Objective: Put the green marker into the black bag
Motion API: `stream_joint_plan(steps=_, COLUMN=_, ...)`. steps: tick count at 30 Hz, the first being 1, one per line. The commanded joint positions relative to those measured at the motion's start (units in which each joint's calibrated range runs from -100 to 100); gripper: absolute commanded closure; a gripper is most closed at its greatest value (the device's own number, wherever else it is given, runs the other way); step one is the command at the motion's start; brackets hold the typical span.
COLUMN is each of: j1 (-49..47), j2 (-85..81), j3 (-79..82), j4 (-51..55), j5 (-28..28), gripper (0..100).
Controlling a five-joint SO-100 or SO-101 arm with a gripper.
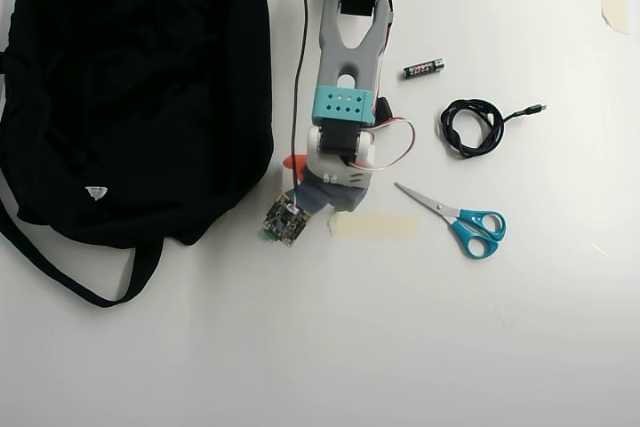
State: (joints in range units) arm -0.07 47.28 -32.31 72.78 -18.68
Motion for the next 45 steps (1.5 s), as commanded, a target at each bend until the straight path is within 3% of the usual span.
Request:
stream_joint_plan(steps=1, j1=-0.4, j2=-0.6, j3=-2.3, j4=-1.0, j5=-0.1, gripper=54)
stream_joint_plan(steps=45, j1=-0.2, j2=1.5, j3=-1.5, j4=-4.9, j5=0.5, gripper=54)
